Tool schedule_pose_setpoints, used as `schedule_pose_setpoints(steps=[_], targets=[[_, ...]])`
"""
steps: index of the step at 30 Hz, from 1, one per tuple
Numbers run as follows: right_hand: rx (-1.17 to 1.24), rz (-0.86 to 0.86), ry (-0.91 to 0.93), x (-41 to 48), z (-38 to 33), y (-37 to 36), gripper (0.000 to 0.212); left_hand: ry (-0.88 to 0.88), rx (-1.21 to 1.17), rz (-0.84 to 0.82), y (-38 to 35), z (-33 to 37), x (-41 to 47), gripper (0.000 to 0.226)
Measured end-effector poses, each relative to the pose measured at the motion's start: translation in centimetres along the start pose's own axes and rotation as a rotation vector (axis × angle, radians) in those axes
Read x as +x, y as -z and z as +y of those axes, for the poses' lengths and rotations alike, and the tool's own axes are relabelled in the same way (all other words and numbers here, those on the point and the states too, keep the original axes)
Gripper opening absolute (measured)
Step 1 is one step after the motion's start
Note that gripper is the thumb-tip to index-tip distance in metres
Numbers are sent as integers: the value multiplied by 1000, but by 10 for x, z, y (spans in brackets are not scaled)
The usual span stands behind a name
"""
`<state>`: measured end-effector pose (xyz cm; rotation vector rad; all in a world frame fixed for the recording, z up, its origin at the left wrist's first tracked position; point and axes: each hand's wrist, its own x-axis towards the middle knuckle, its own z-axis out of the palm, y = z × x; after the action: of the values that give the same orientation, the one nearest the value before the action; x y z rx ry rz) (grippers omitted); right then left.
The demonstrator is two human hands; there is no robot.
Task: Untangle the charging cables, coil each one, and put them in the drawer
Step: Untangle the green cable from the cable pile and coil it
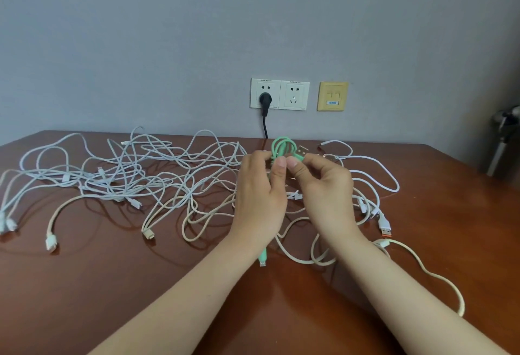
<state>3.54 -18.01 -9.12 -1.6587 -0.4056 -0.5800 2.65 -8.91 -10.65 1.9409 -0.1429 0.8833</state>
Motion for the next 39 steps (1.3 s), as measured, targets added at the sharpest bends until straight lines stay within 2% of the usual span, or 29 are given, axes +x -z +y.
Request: schedule_pose_setpoints(steps=[4,9,18,22,26,30,36,39], targets=[[-45,-33,1,1,2,2,26,133,-169,-49,0,2,5,14],[-28,35,21,-4,-1,3,15,268,-459,-167,11,10,14,28],[-186,104,166,-7,2,-3,18,327,-524,-256,23,12,24,41],[-229,91,217,-8,-1,-1,11,392,-593,-282,26,14,26,43],[-323,133,326,-6,3,-1,8,415,-568,-300,24,11,22,40],[-469,178,400,-3,8,-3,14,494,-607,-265,23,13,23,19],[-555,227,490,2,11,-1,20,246,-298,-167,19,5,23,15],[-554,181,581,2,12,0,25,231,-277,-109,15,0,23,18]])
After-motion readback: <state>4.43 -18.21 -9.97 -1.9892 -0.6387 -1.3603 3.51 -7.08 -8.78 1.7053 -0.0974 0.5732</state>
